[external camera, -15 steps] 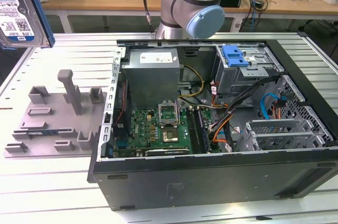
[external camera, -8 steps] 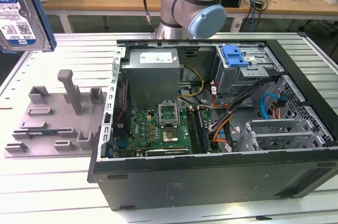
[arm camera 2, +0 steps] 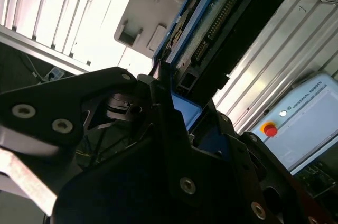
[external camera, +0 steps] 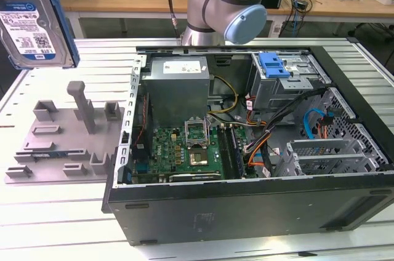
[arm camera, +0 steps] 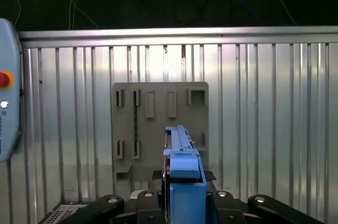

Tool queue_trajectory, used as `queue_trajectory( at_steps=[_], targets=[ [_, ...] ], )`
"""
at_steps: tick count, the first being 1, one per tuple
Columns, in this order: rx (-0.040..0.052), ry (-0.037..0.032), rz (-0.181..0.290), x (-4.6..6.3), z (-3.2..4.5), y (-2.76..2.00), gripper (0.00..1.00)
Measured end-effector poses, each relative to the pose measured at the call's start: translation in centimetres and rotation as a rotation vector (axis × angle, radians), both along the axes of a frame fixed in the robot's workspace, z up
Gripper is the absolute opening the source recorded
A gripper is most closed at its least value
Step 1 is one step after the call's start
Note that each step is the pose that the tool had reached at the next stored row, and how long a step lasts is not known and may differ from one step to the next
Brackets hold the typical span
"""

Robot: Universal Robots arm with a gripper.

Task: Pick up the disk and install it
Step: 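Pick up the disk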

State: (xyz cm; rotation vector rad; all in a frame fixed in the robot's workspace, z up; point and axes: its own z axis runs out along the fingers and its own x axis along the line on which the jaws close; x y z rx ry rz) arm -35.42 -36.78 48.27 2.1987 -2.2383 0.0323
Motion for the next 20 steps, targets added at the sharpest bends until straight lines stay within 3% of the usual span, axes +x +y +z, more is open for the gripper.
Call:
queue_trajectory(
  at_steps=[3,7,10,11,16,20],
  targets=[
    [0.0002,0.0011,0.000,0.8,-0.01,-0.85,0.36],
    [0.0001,0.0051,0.000,2.4,0.00,-2.41,0.36],
    [0.0001,0.0087,0.000,3.6,0.00,-3.08,0.36],
    [0.0001,0.0120,0.000,4.6,0.00,-3.58,0.36],
    [0.0001,0.0215,0.000,7.3,0.01,-4.95,0.36],
    [0.0001,0.0269,0.001,9.2,0.01,-5.79,0.36]
  ],
)
